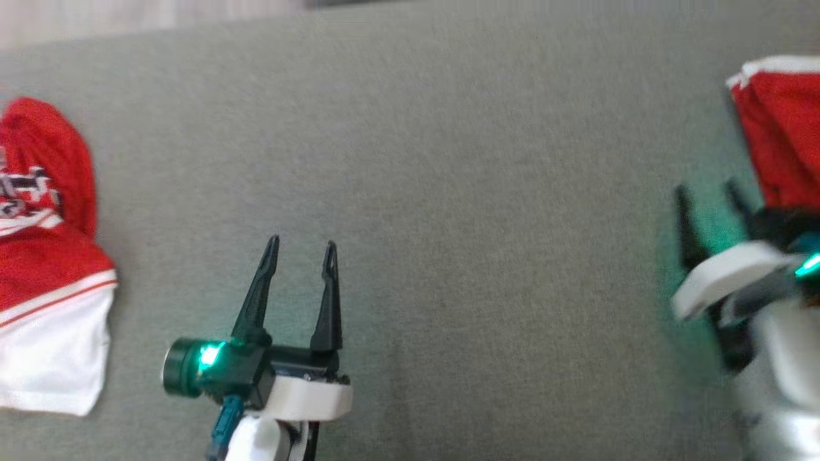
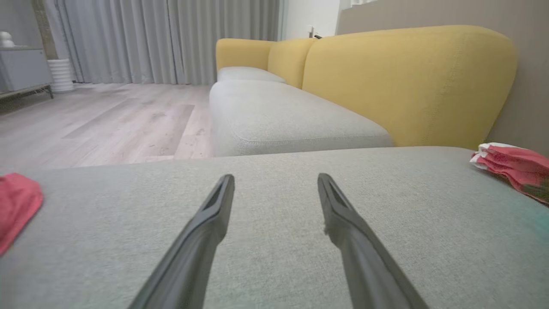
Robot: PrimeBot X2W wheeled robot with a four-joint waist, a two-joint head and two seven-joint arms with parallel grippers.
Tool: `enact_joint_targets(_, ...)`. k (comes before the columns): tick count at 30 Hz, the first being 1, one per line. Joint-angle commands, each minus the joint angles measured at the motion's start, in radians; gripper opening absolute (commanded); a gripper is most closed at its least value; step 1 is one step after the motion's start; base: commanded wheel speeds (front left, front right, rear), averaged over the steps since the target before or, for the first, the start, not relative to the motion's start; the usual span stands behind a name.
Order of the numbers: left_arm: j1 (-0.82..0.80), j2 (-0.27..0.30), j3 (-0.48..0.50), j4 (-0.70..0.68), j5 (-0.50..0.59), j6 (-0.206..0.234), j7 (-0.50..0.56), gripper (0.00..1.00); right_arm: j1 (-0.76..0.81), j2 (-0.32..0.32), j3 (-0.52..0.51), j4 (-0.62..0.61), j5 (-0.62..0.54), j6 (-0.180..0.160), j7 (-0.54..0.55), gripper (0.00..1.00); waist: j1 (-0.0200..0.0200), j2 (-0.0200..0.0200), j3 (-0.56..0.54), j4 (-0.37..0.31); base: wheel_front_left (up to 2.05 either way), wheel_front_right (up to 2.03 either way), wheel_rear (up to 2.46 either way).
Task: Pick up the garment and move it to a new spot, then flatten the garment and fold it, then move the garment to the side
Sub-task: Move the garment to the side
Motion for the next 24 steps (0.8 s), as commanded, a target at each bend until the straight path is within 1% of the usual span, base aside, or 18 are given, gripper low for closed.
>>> enact_joint_targets(1,0.003,-0.002,0.036,-0.033,-0.006,0.009,-0.005,1.00,0.024,0.017,0.056,-0.049,0.016,-0.001,-0.034,1.00,0.0003,0.0000,-0.093,0.046,0.00,0.00,0.00)
enact_joint_targets(3,0.028,-0.002,0.046,-0.030,-0.016,0.013,-0.005,1.00,0.071,0.053,0.105,-0.068,0.042,-0.001,-0.084,1.00,0.0003,0.0000,-0.134,0.053,0.00,0.00,0.00)
enact_joint_targets(5,0.054,-0.002,0.053,-0.019,-0.023,0.015,-0.005,1.00,0.116,0.076,0.157,-0.078,0.065,-0.001,-0.134,1.00,0.0003,0.0000,-0.176,0.059,0.00,0.00,0.00)
enact_joint_targets(8,0.096,-0.002,0.070,-0.002,-0.030,0.018,-0.005,1.00,0.177,0.098,0.199,-0.098,0.084,-0.001,-0.176,1.00,0.0003,0.0000,-0.244,0.062,0.00,0.00,0.00)
enact_joint_targets(9,0.110,-0.002,0.078,0.001,-0.030,0.018,-0.005,1.00,0.197,0.109,0.200,-0.115,0.097,-0.001,-0.181,1.00,0.0003,0.0000,-0.260,0.061,0.00,0.00,0.00)
enact_joint_targets(11,0.131,-0.002,0.095,0.000,-0.025,0.015,-0.005,1.00,0.237,0.124,0.191,-0.204,0.106,-0.001,-0.182,1.00,0.0003,0.0000,-0.283,0.059,0.00,0.00,0.00)
enact_joint_targets(13,0.148,-0.002,0.110,0.000,-0.020,0.011,-0.005,1.00,0.291,0.135,0.164,-0.280,0.092,-0.001,-0.182,1.00,0.0003,0.0000,-0.303,0.059,0.00,0.00,0.00)
enact_joint_targets(15,0.164,-0.002,0.121,0.001,-0.016,0.005,-0.005,1.00,0.344,0.143,0.142,-0.329,0.056,-0.001,-0.183,1.00,0.0003,0.0000,-0.321,0.060,0.00,0.00,0.00)
enact_joint_targets(18,0.182,-0.002,0.132,0.005,-0.002,-0.005,-0.005,1.00,0.408,0.154,0.113,-0.365,-0.001,-0.001,-0.183,1.00,0.0003,0.0000,-0.340,0.065,0.00,0.00,0.00)
enact_joint_targets(24,0.194,-0.002,0.140,0.011,0.018,-0.012,-0.005,1.00,0.464,0.172,0.084,-0.388,-0.041,-0.001,-0.183,1.00,0.0003,0.0000,-0.350,0.068,0.00,0.00,0.00)
